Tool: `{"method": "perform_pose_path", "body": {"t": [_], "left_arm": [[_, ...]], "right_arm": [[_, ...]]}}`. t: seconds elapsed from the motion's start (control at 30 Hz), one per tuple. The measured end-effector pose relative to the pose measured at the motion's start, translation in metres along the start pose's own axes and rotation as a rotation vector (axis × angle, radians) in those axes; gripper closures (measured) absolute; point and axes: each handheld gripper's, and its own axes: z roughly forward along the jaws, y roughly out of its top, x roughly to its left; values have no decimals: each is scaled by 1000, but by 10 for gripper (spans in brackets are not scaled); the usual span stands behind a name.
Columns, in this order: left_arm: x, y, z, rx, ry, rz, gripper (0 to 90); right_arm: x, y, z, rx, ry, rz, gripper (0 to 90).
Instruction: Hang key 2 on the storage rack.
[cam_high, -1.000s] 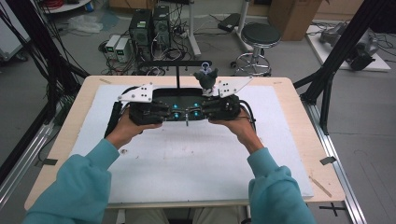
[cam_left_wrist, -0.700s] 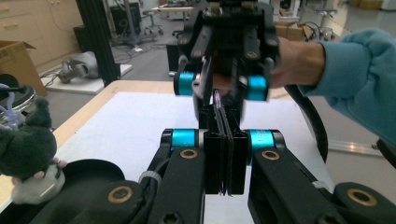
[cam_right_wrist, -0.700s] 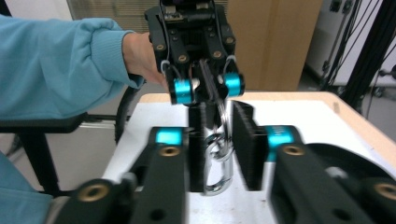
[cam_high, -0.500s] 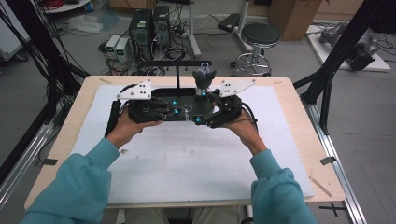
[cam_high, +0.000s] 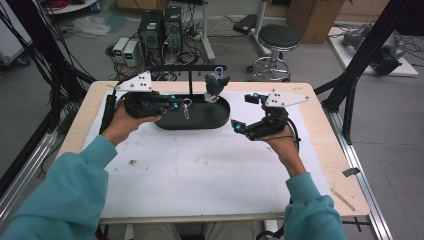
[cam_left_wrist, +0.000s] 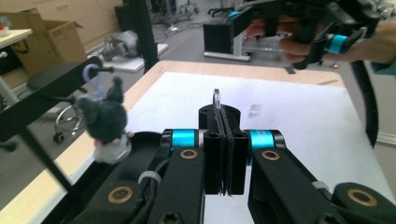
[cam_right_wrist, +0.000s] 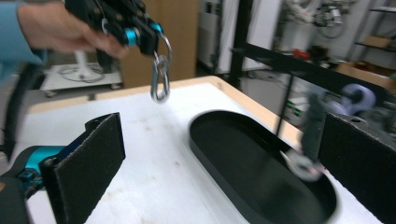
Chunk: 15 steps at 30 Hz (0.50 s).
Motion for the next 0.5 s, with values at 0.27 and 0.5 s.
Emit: {"method": "perform_pose_path", "body": {"t": [0.27,0.5], "left_arm": [[22,7,-13,30,62,-4,883],[41,9,-23,74,107,-8,882]], "right_arm": [[-1,-30,-40,8,-132,14,6],[1,-63,-65,-14,-212,69,6]]}}
